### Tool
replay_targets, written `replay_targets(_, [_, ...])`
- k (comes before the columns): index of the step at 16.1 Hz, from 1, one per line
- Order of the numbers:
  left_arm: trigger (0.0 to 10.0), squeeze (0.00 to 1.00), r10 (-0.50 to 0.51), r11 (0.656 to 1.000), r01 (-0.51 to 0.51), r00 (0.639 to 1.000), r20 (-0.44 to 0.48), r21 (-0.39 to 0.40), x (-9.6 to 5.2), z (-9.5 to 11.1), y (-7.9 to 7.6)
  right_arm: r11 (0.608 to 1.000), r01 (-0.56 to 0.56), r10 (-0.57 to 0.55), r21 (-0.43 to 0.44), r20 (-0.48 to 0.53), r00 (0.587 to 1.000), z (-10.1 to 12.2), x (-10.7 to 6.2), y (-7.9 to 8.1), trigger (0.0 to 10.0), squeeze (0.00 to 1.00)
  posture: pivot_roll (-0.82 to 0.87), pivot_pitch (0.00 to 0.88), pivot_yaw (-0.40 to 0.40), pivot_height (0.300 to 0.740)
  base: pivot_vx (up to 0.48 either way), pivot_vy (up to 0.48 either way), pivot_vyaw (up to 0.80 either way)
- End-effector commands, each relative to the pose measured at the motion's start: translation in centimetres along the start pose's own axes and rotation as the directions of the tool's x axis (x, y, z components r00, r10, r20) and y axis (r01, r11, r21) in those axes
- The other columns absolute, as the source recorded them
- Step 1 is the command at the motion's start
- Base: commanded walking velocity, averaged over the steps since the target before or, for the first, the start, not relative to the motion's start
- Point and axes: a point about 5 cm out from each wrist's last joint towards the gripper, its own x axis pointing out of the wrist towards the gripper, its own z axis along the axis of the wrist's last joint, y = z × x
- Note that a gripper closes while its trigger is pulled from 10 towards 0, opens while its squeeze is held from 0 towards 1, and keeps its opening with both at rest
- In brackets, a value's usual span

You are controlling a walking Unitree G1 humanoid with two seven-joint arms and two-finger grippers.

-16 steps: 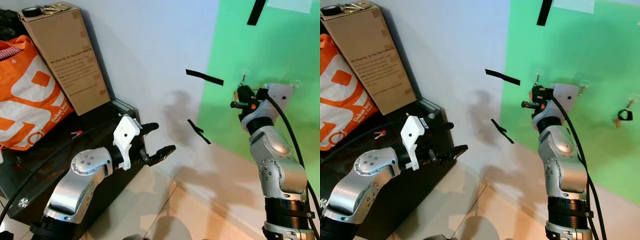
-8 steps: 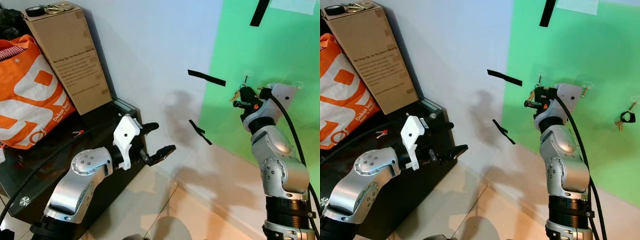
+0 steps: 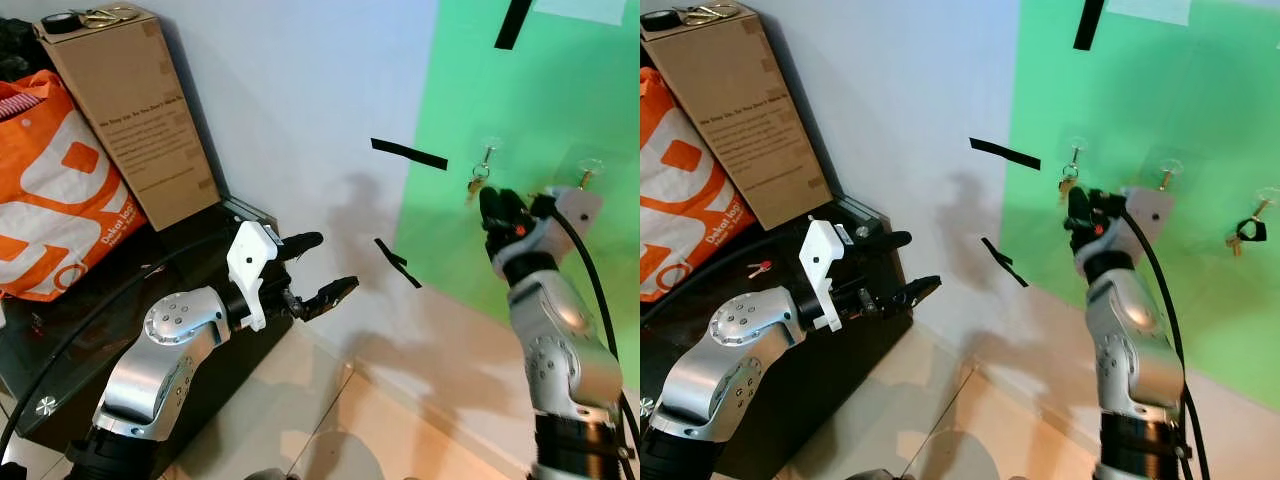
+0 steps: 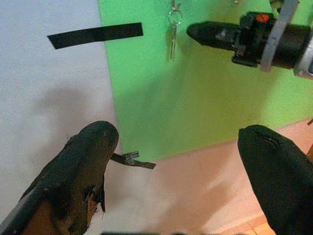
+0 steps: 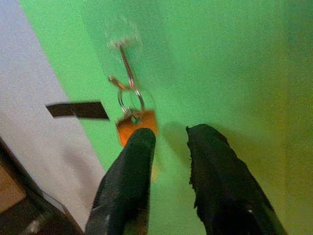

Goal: Hang keys on a hook

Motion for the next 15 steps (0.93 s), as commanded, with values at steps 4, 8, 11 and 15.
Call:
replay_targets(4, [10.0, 0.0, 0.259, 0.966, -0.258, 0.964, -0.054, 0.024, -1.2, -1.0, 2.2, 0.989, -0.105, 0.094, -0.106, -0.104, 0.99, -2.0, -1.7, 0.7, 10.0, 1.0, -0.04, 0.0, 0.07, 0.74, 0.0, 0.0, 0.0])
replay_targets(8, [10.0, 0.0, 0.486, 0.874, -0.479, 0.865, -0.126, 0.085, -2.5, -3.1, 3.5, 0.969, -0.136, 0.093, -0.205, -0.206, 0.974, -4.5, -2.1, 0.7, 10.0, 1.0, -0.06, 0.0, 0.069, 0.74, 0.0, 0.0, 0.6])
replay_targets(11, [10.0, 0.0, 0.521, 0.854, -0.515, 0.844, -0.129, 0.08, -2.7, -3.6, 3.6, 0.969, -0.144, 0.1, -0.199, -0.213, 0.972, -4.4, -2.3, 0.8, 10.0, 1.0, -0.08, 0.0, 0.091, 0.74, 0.0, 0.0, 0.8])
replay_targets(15, [10.0, 0.0, 0.526, 0.851, -0.521, 0.843, -0.116, 0.07, -2.0, -3.7, 3.6, 0.97, -0.143, 0.096, -0.197, -0.23, 0.969, -4.7, -2.5, 1.2, 10.0, 1.0, -0.09, 0.0, 0.099, 0.74, 0.14, 0.0, 0.8])
